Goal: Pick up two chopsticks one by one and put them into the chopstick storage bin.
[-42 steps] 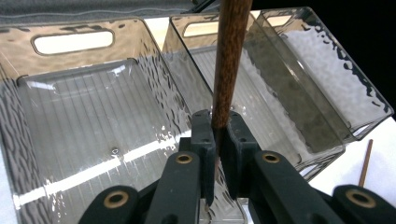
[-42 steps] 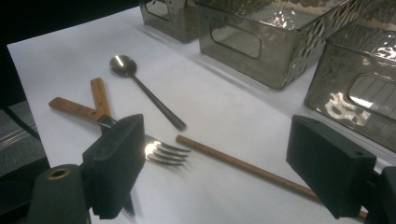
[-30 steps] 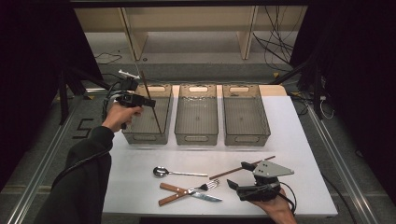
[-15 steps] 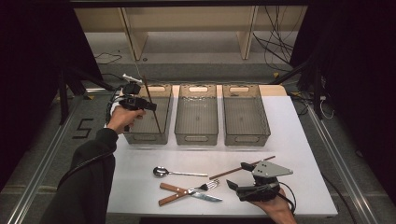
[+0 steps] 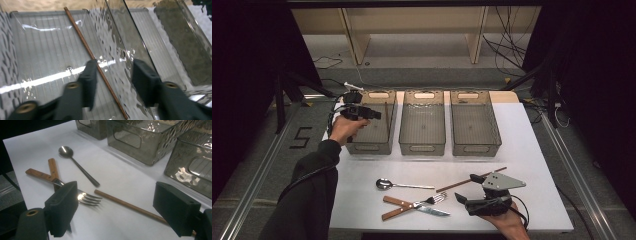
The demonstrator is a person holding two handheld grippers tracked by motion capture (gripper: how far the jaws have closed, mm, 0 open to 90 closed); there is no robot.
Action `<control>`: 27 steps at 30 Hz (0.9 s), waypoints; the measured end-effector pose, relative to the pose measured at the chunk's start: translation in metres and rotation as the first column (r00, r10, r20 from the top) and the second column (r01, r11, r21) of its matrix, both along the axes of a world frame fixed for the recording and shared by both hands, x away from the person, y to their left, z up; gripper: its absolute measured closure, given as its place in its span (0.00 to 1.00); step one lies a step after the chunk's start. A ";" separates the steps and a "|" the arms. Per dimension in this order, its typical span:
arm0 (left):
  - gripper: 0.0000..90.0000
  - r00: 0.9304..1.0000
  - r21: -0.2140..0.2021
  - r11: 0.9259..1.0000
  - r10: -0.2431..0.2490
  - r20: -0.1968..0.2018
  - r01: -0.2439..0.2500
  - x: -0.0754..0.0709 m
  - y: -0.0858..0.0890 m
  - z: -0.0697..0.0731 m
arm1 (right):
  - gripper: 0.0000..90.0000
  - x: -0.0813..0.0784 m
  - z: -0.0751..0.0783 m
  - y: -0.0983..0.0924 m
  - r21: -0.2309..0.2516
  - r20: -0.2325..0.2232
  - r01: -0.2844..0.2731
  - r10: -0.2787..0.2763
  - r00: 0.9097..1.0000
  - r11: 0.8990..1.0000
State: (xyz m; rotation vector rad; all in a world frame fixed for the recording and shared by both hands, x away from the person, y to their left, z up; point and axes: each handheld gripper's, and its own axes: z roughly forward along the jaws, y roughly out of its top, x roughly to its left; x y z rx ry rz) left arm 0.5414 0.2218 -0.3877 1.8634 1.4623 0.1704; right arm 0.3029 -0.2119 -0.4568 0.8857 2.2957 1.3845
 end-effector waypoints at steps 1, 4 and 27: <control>0.50 1.000 -0.005 1.000 0.001 0.010 -0.001 -0.002 0.000 0.001 | 0.23 0.000 0.000 0.000 0.000 0.000 0.001 -0.001 1.000 1.000; 0.42 1.000 -0.010 1.000 -0.013 0.027 0.013 -0.007 0.000 0.004 | 0.23 0.000 0.000 -0.001 0.001 -0.001 0.005 -0.005 1.000 1.000; 0.22 0.948 -0.142 0.972 -0.142 0.285 0.188 -0.132 -0.022 0.005 | 0.28 0.045 0.021 -0.003 -0.286 -0.145 -0.187 0.151 0.978 0.940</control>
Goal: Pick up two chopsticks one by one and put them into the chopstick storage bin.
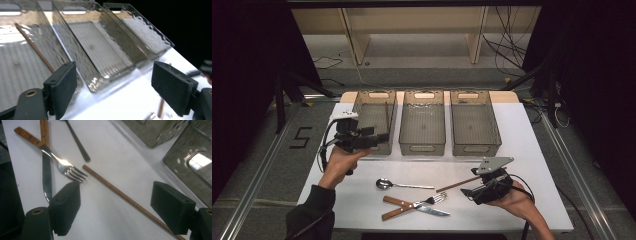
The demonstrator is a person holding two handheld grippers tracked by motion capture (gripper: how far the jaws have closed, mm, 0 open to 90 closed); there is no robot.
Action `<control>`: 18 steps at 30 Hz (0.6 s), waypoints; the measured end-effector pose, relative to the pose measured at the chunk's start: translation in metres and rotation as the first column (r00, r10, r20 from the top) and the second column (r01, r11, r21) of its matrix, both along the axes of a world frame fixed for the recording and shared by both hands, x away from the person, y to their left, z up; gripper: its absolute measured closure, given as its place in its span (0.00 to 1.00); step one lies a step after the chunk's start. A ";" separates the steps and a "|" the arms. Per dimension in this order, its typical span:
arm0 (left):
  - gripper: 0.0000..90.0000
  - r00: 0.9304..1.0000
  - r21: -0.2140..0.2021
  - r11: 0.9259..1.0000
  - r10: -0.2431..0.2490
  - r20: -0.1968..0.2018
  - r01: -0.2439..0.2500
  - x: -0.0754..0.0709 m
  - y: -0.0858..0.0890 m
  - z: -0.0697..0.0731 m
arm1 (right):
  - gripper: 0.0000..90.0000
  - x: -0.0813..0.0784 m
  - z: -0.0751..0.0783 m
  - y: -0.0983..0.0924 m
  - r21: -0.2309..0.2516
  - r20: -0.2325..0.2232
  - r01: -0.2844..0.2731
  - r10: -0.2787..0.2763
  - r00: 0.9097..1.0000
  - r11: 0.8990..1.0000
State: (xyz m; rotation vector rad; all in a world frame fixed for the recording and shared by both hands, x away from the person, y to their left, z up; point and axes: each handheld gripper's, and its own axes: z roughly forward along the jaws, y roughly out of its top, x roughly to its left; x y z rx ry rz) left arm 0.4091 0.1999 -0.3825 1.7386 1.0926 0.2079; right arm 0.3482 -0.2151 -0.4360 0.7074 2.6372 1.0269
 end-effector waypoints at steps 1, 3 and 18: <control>0.22 1.000 -0.012 1.000 0.001 0.009 -0.001 -0.004 0.001 -0.003 | 0.28 0.003 0.000 0.001 -0.011 -0.005 -0.004 0.004 1.000 1.000; 0.21 1.000 -0.048 0.999 0.003 0.021 -0.002 -0.011 0.003 -0.009 | 0.29 0.007 0.000 0.002 -0.021 -0.024 -0.018 0.017 1.000 1.000; 0.18 0.995 -0.017 1.000 -0.021 0.102 0.023 -0.051 -0.008 -0.044 | 0.37 0.029 -0.010 0.014 -0.143 -0.097 -0.095 0.082 0.992 0.985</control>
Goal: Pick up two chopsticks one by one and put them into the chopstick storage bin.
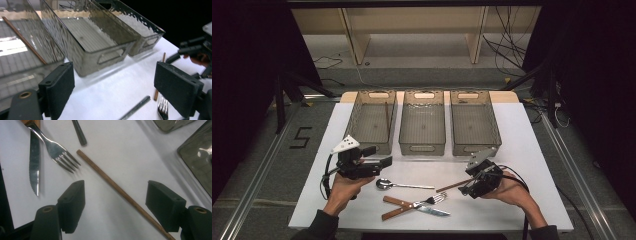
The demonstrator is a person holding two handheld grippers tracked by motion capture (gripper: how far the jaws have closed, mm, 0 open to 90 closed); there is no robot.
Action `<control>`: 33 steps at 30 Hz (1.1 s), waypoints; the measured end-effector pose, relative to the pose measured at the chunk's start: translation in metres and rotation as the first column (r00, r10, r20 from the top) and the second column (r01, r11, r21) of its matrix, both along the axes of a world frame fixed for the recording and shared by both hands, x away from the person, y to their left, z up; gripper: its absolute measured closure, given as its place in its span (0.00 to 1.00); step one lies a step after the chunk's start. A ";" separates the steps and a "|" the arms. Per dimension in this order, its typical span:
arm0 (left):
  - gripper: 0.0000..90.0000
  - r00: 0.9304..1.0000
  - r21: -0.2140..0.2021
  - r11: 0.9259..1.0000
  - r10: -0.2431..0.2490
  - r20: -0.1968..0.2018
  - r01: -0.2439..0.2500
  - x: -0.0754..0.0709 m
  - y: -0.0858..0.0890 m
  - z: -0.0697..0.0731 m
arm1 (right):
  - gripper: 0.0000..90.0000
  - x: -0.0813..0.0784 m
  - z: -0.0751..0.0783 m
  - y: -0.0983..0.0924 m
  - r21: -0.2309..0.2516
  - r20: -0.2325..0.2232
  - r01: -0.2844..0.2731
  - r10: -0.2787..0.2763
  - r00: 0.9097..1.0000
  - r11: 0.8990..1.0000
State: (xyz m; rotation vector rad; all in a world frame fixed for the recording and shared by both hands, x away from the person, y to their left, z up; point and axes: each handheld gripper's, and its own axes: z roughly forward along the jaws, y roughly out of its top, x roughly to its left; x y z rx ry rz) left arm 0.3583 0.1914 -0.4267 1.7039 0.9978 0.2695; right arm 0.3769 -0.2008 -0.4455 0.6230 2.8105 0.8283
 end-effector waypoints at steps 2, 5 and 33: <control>0.18 1.000 0.000 1.000 -0.003 0.006 0.003 -0.005 -0.002 -0.005 | 0.38 0.003 0.001 0.001 -0.016 -0.001 -0.001 0.001 1.000 1.000; 0.18 1.000 0.021 1.000 -0.016 0.025 0.016 -0.011 -0.003 -0.009 | 0.40 0.008 0.002 0.002 -0.034 -0.007 -0.014 0.014 1.000 0.999; 0.18 0.999 0.003 0.999 -0.040 0.032 0.040 -0.046 -0.007 -0.040 | 0.65 0.031 -0.016 0.022 -0.253 -0.083 -0.142 0.125 0.989 0.957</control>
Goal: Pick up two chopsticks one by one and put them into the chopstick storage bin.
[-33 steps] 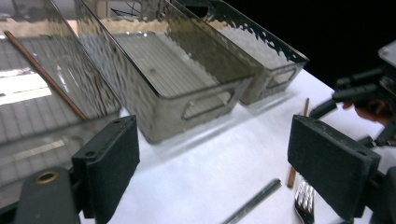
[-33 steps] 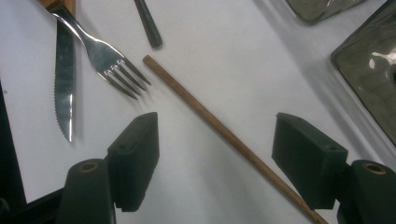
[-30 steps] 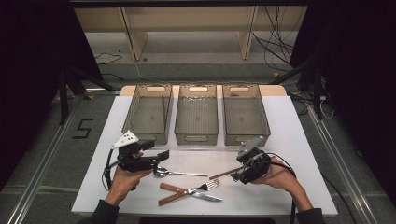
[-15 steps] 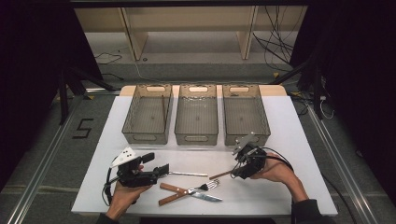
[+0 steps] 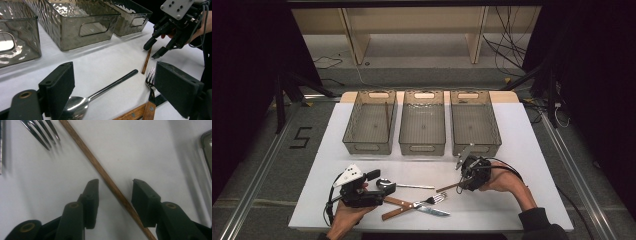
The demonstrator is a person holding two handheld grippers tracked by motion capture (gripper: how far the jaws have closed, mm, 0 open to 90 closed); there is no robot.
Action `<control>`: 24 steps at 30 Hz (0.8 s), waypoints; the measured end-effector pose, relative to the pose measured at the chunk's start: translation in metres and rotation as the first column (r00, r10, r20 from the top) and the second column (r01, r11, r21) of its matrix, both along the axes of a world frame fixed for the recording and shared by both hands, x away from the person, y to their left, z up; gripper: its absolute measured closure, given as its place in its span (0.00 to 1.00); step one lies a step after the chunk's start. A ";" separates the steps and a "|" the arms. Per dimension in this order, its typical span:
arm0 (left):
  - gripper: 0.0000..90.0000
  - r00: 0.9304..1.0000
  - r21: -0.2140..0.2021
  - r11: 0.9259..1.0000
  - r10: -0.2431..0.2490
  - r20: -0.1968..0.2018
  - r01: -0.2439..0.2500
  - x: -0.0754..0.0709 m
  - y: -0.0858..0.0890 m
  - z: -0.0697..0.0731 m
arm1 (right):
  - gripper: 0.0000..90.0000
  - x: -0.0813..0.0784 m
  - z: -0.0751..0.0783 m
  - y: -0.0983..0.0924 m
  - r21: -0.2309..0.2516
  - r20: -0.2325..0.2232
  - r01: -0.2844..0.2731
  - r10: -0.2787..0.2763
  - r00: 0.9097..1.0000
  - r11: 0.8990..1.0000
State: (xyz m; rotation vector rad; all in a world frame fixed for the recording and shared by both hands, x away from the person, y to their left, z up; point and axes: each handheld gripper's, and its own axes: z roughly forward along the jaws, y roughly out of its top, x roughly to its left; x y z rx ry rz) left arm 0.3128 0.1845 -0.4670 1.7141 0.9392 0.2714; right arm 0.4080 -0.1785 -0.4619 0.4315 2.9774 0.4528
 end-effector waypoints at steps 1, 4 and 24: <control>0.18 1.000 -0.002 1.000 0.000 -0.001 0.000 0.000 0.000 0.000 | 0.67 0.000 0.000 0.000 0.001 -0.003 -0.003 0.003 1.000 1.000; 0.18 1.000 -0.006 1.000 0.001 -0.003 -0.001 0.000 0.001 0.000 | 0.72 -0.001 0.001 0.003 -0.012 -0.011 -0.012 0.012 1.000 1.000; 0.19 1.000 -0.015 1.000 0.013 -0.014 -0.013 0.000 0.002 -0.001 | 0.89 -0.019 0.004 0.008 -0.125 -0.001 -0.149 0.149 0.989 0.981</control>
